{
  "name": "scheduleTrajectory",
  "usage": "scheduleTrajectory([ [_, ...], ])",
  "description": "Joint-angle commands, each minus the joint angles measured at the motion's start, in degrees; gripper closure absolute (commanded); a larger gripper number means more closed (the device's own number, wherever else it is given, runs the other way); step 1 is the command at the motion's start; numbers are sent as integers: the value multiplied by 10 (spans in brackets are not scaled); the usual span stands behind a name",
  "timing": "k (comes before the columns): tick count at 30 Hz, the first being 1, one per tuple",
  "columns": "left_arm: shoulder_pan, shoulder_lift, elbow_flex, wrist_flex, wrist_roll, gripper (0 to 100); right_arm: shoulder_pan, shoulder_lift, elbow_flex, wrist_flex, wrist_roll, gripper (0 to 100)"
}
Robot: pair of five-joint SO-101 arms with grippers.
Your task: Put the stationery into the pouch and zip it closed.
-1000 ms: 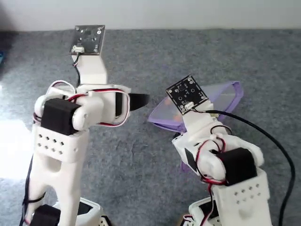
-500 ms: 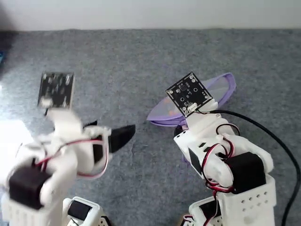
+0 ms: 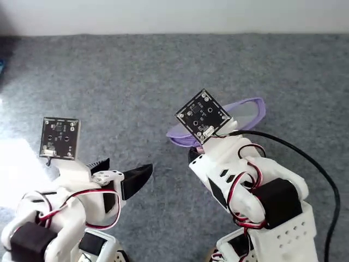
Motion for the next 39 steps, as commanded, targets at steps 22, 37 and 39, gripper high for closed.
scheduleTrajectory([
  [22, 123, -5, 204, -294, -60, 763, -4, -6, -17, -15, 62, 991],
  [37, 164, -4, 312, -505, -96, 763, -3, -8, -18, -15, 98, 991],
  [39, 178, -4, 310, -505, -96, 763, -3, -7, -18, -15, 98, 991],
])
